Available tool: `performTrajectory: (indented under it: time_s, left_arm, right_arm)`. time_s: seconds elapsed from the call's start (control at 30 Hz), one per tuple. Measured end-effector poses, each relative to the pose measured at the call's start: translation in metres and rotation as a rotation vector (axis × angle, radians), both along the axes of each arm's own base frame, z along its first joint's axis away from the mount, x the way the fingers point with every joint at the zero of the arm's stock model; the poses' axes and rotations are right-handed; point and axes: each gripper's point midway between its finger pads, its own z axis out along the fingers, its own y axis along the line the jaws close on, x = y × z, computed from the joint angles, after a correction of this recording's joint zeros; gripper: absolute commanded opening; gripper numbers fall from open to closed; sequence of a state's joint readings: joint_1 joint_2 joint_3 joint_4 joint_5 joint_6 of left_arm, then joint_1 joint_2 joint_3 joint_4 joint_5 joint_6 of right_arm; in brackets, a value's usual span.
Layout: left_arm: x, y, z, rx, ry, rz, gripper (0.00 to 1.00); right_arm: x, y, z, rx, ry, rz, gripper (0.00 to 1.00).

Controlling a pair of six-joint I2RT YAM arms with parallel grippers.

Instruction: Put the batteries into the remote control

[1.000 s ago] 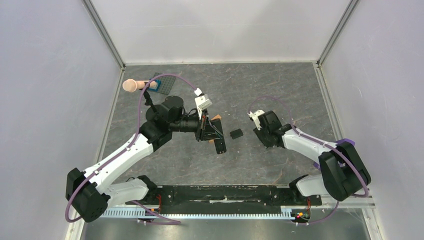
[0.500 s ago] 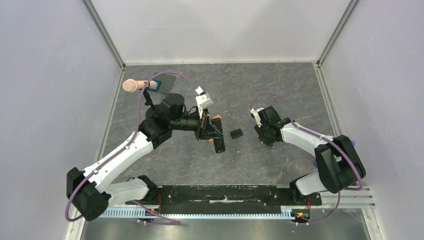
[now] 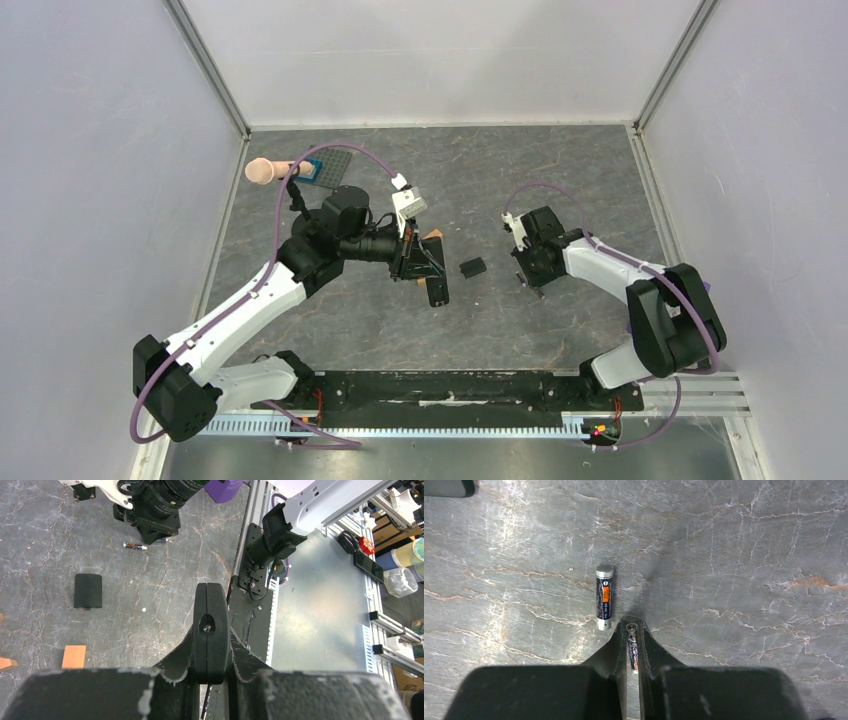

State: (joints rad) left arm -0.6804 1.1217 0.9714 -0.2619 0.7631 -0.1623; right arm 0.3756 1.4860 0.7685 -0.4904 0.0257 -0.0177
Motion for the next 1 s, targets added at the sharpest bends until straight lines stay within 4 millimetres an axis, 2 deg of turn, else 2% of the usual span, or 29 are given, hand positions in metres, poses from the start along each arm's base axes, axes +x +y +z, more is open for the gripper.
performTrajectory:
  time_s: [0.3,0.43,0.57,0.83,0.9,1.0]
  left_arm:
    - [0.004,0.001,-0.001,0.007,-0.005,0.025,0.02]
    - [0.009,-0.001,-0.002,-0.001,-0.006,0.051,0.02]
    - [0.014,-0.001,-0.012,0.001,0.023,0.095,0.02]
    - [0.030,0.000,-0.030,-0.008,0.085,0.228,0.02]
    - [0.034,0.000,-0.037,-0.016,0.114,0.267,0.02]
    - [0.042,-0.002,-0.044,-0.030,0.160,0.323,0.02]
  right_arm:
    - [0.002,-0.002,0.003,0.005,-0.008,-0.084,0.00]
    - [0.006,0.001,0.012,0.045,-0.064,-0.125,0.00]
    - [0.015,0.009,0.029,0.113,-0.140,-0.159,0.00]
    - [0.018,0.030,0.037,0.270,-0.170,-0.237,0.00]
    - [0.020,0.041,0.048,0.335,-0.195,-0.235,0.00]
    - [0.024,0.059,0.078,0.445,-0.265,-0.203,0.00]
